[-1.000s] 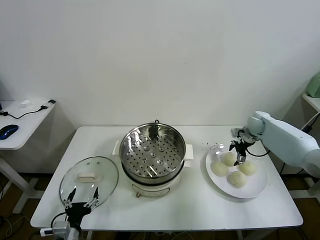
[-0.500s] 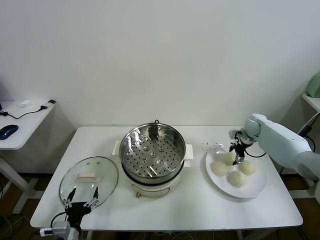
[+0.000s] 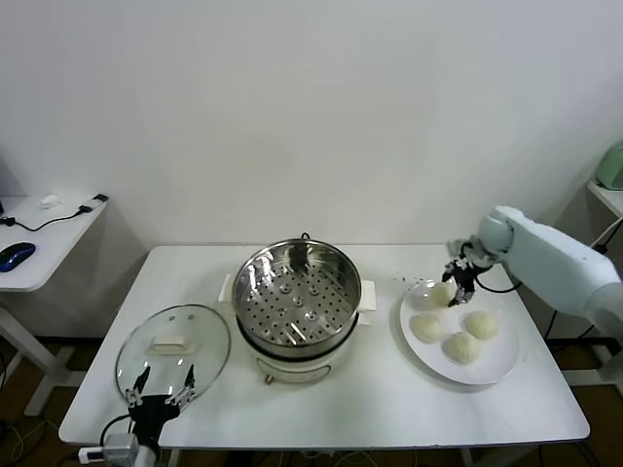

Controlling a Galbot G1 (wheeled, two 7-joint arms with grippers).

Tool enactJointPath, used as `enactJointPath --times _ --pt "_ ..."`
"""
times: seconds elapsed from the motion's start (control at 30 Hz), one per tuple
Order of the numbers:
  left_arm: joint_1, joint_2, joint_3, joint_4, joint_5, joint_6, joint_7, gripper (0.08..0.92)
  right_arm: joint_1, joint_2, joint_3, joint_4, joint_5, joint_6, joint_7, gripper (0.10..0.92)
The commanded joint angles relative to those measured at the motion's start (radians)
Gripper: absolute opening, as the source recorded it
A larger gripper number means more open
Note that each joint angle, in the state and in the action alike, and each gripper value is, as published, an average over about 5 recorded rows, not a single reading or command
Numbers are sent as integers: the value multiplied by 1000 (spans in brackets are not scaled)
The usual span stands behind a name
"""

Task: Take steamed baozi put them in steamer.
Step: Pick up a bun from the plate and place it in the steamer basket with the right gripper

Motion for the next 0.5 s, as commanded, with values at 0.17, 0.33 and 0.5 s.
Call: enactJointPath --times 0.17,0.33,0.5 --pt "19 15 3 -36 1 2 0 823 570 194 -367 299 350 162 -27 662" --pt "23 17 8 -46 4 4 -1 823 583 387 -394 325 359 310 -52 662" --pt "30 14 9 -63 6 5 -1 823 504 483 -398 326 228 428 -60 662"
